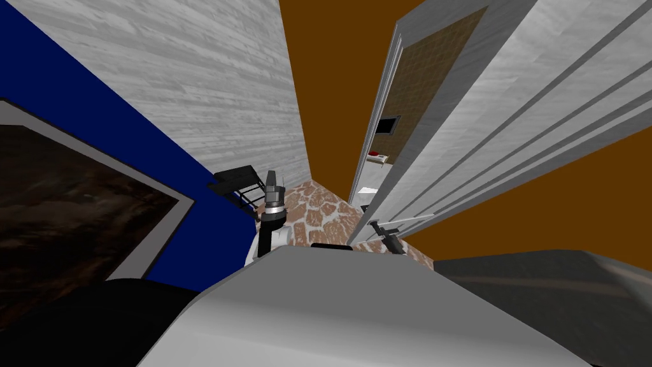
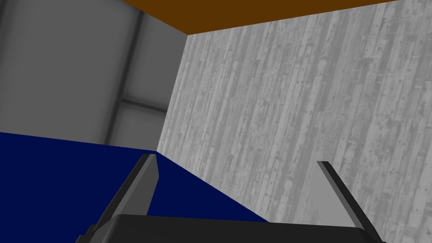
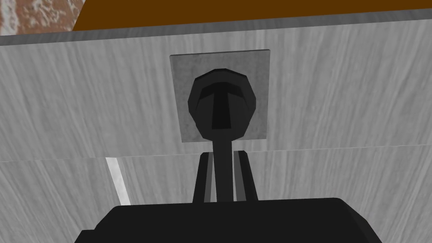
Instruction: Pull the door open
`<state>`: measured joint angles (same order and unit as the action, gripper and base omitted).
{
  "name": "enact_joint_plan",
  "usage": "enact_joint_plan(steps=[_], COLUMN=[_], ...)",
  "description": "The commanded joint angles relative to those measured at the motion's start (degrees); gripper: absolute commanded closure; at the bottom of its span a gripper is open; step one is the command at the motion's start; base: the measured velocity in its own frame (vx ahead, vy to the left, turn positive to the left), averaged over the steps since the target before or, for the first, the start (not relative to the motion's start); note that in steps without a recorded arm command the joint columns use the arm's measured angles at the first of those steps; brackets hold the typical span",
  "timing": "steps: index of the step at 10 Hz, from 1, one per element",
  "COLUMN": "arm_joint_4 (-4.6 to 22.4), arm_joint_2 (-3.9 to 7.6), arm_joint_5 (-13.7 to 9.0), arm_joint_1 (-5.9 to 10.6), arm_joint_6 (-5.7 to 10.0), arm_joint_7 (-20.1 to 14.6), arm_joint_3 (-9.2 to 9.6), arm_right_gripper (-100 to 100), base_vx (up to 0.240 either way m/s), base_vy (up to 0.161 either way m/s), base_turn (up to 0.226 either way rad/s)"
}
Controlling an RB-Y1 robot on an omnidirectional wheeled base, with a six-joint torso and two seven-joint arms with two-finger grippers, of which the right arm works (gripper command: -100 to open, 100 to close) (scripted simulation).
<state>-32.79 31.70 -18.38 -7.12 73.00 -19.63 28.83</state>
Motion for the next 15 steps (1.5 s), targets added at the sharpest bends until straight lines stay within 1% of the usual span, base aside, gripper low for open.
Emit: enact_joint_plan(steps=[1,2,4,5,6,7,8,9,10,11,13,14,15], arm_joint_4=[1.71,2.10,2.14,2.50,2.50,2.87,3.72,2.87,3.23,3.23,3.84,5.74,6.73], arm_joint_2=[0.80,1.10,1.10,1.39,1.39,1.67,1.67,1.67,1.94,1.94,2.39,1.80,1.80], arm_joint_5=[-0.41,-0.58,-0.58,-0.75,-0.75,-0.92,-0.92,-0.92,-1.07,-1.07,-1.34,-1.36,-1.36], arm_joint_1=[-1.51,-2.57,-2.57,-3.61,-3.61,-4.61,-4.31,-4.61,-5.57,-5.57,-7.19,-7.42,-7.42], arm_joint_6=[2.86,4.78,4.96,6.67,6.67,8.32,8.32,8.32,9.89,9.89,12.56,14.45,14.45], arm_joint_7=[-0.12,-0.07,-0.07,-0.03,-0.03,0.01,0.01,0.01,0.05,0.05,0.12,0.09,0.09], arm_joint_3=[0.70,1.28,1.28,1.84,1.84,2.39,2.39,2.39,2.91,2.91,3.79,3.74,3.74], arm_right_gripper=[100,100,100,100,100,100,100,100,100,100,100,-100,-100], base_vx=[-0.057,-0.086,-0.026,-0.005,-0.010,-0.017,-0.022,-0.011,-0.011,-0.015,-0.022,0.071,0.097], base_vy=[-0.065,-0.050,-0.016,-0.016,-0.016,-0.025,-0.021,-0.002,-0.013,-0.016,-0.038,0.023,0.069], base_turn=[0.097,0.109,0.032,0.047,0.044,0.071,0.047,-0.003,0.036,0.043,0.045,-0.191,-0.108])
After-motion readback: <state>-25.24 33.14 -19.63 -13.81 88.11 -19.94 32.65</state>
